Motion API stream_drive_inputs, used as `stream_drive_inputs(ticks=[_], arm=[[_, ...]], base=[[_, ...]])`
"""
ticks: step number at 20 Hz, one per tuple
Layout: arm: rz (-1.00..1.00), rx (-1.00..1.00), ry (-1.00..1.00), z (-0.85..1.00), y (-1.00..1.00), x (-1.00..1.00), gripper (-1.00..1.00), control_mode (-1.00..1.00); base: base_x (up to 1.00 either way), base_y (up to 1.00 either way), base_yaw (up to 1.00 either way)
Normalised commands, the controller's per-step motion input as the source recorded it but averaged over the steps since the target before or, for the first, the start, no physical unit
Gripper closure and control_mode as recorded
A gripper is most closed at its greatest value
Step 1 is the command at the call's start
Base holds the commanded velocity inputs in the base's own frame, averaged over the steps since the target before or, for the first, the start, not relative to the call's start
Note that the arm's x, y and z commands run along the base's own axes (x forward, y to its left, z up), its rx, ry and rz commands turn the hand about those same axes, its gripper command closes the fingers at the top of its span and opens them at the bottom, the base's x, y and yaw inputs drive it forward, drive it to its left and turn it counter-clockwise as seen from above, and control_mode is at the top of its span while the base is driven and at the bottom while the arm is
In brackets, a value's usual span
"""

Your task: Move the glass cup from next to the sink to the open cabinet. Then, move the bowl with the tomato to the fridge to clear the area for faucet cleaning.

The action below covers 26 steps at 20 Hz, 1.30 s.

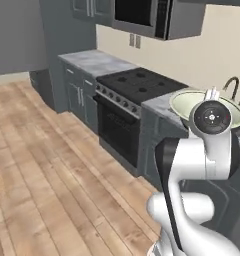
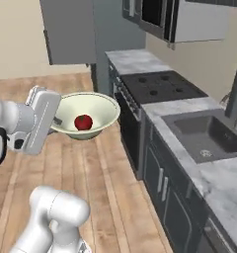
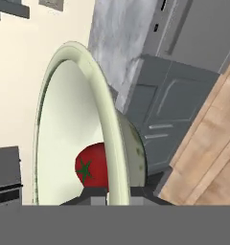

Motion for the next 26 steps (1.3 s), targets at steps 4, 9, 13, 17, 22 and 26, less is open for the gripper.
stream_drive_inputs(ticks=[4, 9, 13, 17, 22, 26], arm=[[0.00, 0.00, 0.00, 0.00, 0.00, 0.00, 1.00, 1.00], [0.00, 0.00, 0.00, 0.00, 0.00, 0.00, 1.00, 1.00], [0.00, 0.00, 0.00, 0.00, 0.00, 0.00, 1.00, 1.00], [0.00, 0.00, 0.00, 0.00, 0.00, 0.00, 1.00, 1.00], [0.00, 0.00, 0.00, 0.00, 0.00, 0.00, 1.00, 1.00], [0.00, 0.00, 0.00, 0.00, 0.00, 0.00, 1.00, 1.00]], base=[[0.23, -0.01, 0.92], [0.98, -0.09, 0.64], [1.00, -0.05, 0.45], [1.00, -0.02, 0.22], [1.00, 0.00, 0.05], [1.00, 0.00, 0.00]])
